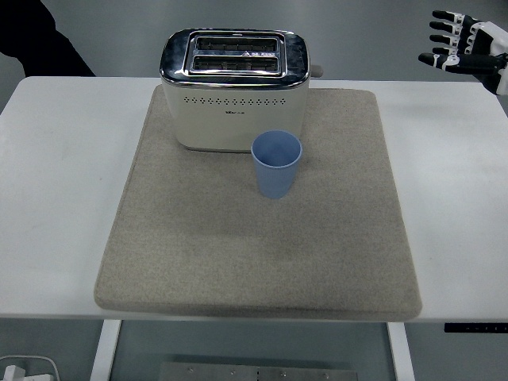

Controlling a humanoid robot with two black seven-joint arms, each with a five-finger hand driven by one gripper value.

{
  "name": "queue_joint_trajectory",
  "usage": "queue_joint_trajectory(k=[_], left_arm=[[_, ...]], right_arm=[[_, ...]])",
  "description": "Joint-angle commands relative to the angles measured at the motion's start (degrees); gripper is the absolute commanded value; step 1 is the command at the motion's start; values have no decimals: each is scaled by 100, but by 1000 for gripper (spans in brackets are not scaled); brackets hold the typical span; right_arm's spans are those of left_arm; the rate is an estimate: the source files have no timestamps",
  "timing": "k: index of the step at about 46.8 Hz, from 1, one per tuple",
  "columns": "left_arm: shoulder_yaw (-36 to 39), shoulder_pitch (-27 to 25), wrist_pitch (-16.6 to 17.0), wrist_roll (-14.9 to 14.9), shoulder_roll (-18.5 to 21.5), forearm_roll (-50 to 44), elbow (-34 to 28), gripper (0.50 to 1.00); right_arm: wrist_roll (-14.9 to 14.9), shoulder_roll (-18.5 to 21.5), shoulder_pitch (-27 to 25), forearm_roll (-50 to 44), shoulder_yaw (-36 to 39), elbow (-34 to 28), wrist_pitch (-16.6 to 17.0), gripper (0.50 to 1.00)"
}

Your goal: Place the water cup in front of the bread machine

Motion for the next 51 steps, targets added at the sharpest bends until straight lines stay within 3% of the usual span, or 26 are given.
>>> queue_joint_trajectory(k=[1,7,13,31,39,51], left_arm=[[0,-1,0,0,0,1,0,1000],[0,-1,0,0,0,1,0,1000],[0,-1,0,0,0,1,0,1000],[0,-1,0,0,0,1,0,1000],[0,-1,0,0,0,1,0,1000],[0,-1,0,0,0,1,0,1000]], right_arm=[[-17,128,-156,-224,429,1,276,932],[-26,269,-455,-259,1019,1,829,932],[-26,269,-569,-259,1098,10,1076,932],[123,207,-490,188,966,45,997,932],[158,225,-490,479,826,98,558,932],[220,260,-499,435,922,142,443,932]])
